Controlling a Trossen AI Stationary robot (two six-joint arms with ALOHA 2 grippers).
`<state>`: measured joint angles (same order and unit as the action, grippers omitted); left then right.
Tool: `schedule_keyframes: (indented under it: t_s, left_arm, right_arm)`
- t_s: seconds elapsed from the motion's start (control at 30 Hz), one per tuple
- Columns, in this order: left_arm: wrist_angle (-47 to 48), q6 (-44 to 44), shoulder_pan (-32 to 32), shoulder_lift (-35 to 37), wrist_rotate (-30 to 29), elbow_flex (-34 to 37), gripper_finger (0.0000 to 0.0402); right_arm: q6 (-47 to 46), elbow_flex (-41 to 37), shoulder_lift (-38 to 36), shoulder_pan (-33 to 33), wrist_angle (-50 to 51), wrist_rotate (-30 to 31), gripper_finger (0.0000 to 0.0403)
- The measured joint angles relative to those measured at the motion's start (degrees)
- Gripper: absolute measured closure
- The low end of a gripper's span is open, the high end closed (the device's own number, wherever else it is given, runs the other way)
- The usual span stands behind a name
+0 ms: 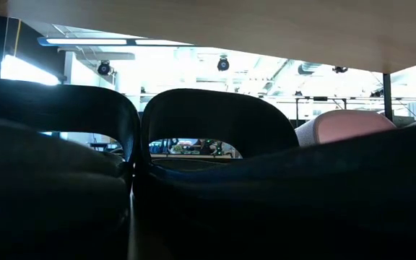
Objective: Pick and place slides into the shelf
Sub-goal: Return to Home Position
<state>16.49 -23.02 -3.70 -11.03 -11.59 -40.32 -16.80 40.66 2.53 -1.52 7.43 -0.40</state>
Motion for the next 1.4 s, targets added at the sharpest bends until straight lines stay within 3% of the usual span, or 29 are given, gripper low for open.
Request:
schedule_keyframes:
  t_s: [0.17,0.3,0.5,0.83,1.2,1.4]
  left_arm:
    - [0.0,-1.6,0.0,6.6,-0.5,4.3,0.0402]
    - [-0.1,-2.1,0.0,10.9,-1.9,7.0,0.0402]
    - [-2.1,-1.9,0.0,10.1,-1.7,9.0,0.0402]
    - [-15.6,-4.1,0.0,10.4,0.7,24.1,0.0402]
    - [-27.9,-3.0,0.0,10.4,0.2,37.6,0.0402]
    - [-27.2,-1.2,0.0,10.4,0.4,39.8,0.0402]
  right_arm:
    - [-1.0,-3.4,-2.1,0.0,1.0,1.7,0.0403]
    - [-0.9,-5.7,-1.3,0.0,-3.6,1.5,0.0403]
    - [-2.7,-15.6,-1.2,0.0,-18.7,-0.2,0.0403]
    - [-12.3,-33.5,-1.1,0.0,-38.7,0.2,0.0403]
    - [-17.8,-40.1,-1.1,0.0,-37.0,2.7,0.0403]
    - [-10.7,-40.1,-1.1,0.0,-30.0,3.9,0.0403]
